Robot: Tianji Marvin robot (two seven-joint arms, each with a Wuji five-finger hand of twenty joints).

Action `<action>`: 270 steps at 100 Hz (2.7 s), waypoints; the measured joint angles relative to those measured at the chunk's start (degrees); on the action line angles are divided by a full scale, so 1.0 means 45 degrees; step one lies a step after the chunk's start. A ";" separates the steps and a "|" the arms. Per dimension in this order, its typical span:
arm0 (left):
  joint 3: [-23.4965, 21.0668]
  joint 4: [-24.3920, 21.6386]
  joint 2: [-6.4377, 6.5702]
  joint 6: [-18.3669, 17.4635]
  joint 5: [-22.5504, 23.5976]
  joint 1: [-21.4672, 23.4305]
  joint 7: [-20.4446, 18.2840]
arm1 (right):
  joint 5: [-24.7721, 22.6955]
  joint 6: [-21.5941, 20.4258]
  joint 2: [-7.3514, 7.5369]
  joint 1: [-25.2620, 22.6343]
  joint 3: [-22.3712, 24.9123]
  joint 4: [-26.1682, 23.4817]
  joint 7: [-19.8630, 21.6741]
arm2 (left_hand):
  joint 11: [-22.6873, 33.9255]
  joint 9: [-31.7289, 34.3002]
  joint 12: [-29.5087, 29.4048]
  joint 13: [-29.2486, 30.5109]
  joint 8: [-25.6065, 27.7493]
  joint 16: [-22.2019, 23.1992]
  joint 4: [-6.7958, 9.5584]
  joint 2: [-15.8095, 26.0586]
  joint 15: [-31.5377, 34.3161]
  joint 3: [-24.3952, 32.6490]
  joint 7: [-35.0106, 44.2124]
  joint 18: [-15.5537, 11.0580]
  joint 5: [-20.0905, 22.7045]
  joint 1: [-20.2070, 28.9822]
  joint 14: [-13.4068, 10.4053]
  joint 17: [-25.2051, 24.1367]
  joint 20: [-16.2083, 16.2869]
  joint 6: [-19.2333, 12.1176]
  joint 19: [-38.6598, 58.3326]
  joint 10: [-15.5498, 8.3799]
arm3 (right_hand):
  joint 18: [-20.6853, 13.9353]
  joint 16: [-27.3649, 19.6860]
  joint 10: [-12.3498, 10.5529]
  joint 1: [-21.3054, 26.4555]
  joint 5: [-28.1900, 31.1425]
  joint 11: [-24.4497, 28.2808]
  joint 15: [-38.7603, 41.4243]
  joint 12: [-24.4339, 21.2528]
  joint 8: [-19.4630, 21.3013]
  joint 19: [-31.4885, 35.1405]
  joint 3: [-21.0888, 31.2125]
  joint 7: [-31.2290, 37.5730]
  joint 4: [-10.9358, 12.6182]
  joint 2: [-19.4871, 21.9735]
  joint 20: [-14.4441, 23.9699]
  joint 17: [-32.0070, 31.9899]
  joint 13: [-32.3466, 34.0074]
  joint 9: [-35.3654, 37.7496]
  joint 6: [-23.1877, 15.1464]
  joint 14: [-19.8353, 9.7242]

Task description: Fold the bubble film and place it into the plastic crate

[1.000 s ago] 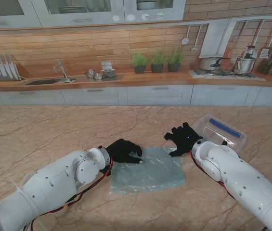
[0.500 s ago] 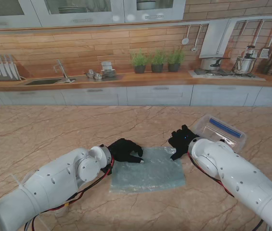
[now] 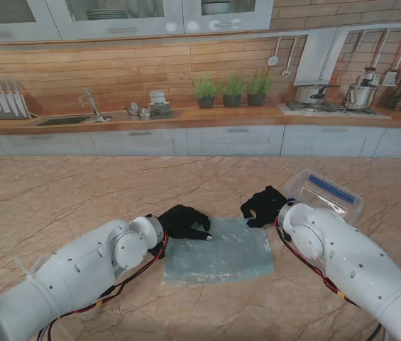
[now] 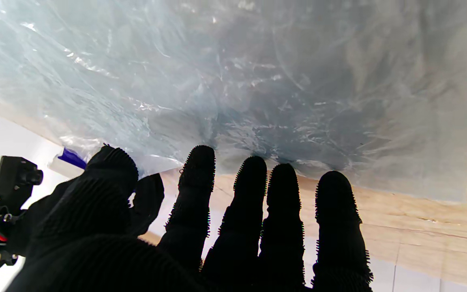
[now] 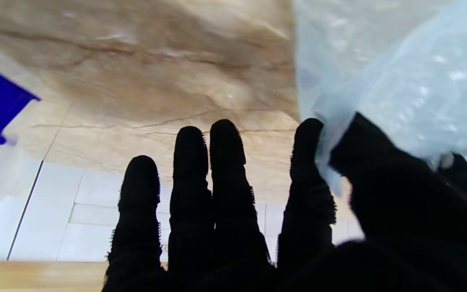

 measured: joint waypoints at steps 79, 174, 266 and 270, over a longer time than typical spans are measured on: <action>-0.1296 -0.0615 -0.0141 0.0697 -0.1354 0.1281 0.0253 | 0.6478 0.4295 -0.0783 -0.1636 0.2327 -0.2970 0.2026 | -0.0001 0.0048 0.0109 -0.0479 -0.0025 -0.0733 0.0001 0.0117 -0.0714 -0.0139 -0.0001 -0.0105 0.0266 0.0240 -0.0521 -0.0611 0.0157 0.0265 0.0344 -0.0282 | 0.1142 -0.0961 0.1524 0.1734 -0.0684 -0.0122 -0.0863 -0.0422 -0.0303 0.0483 -0.1401 -0.0113 -0.0275 0.0909 -0.0316 0.2232 0.2158 0.0134 0.1576 0.1924; -0.0501 -0.1220 -0.0217 0.2742 0.0630 0.1275 0.1428 | 1.1735 0.7954 -0.1530 -0.1641 0.2193 -0.4045 0.2143 | 0.3583 0.0824 0.3663 0.0230 0.0543 0.0656 0.0001 -0.1416 0.1531 0.1970 0.1280 -0.0113 0.0388 -0.1018 0.0725 0.0134 0.0212 0.0327 0.1803 -0.0566 | 0.1502 -0.0525 0.2194 0.1757 -0.1011 -0.0939 0.3119 -0.1187 0.0297 0.6059 -0.1351 -0.0211 -0.0279 0.0925 -0.1266 0.6836 0.5642 -0.1485 0.1606 0.1803; -0.2889 -0.3010 -0.0332 0.4164 -0.1582 0.3502 0.2026 | 1.2341 0.8323 -0.1959 -0.2164 0.2982 -0.4125 0.1048 | 0.4793 0.2268 0.4119 0.2066 0.0179 0.0734 -0.0155 -0.3138 0.2781 0.4634 0.2772 0.0369 0.0390 -0.0156 0.1846 0.1331 0.0209 0.0370 0.2440 -0.0212 | 0.1451 -0.0525 0.2199 0.1758 -0.1051 -0.0931 0.3120 -0.1187 0.0297 0.6146 -0.1082 -0.0212 -0.0279 0.0925 -0.1397 0.6170 0.5262 -0.1926 0.1758 0.1804; -0.3009 -0.3156 -0.0371 0.4400 -0.2095 0.3608 0.1992 | 1.2381 0.8327 -0.1957 -0.2160 0.2961 -0.4100 0.1059 | 0.4685 0.2275 0.4014 0.2202 0.0124 0.0734 -0.0155 -0.3138 0.2842 0.4634 0.2772 0.0465 0.0390 0.0066 0.1906 0.1478 0.0219 0.0443 0.2460 -0.0205 | 0.1448 -0.0525 0.2199 0.1893 -0.1071 -0.0931 0.3119 -0.1187 0.0297 0.6146 -0.1075 -0.0212 -0.0279 0.0925 -0.1397 0.6148 0.5252 -0.1975 0.1787 0.1804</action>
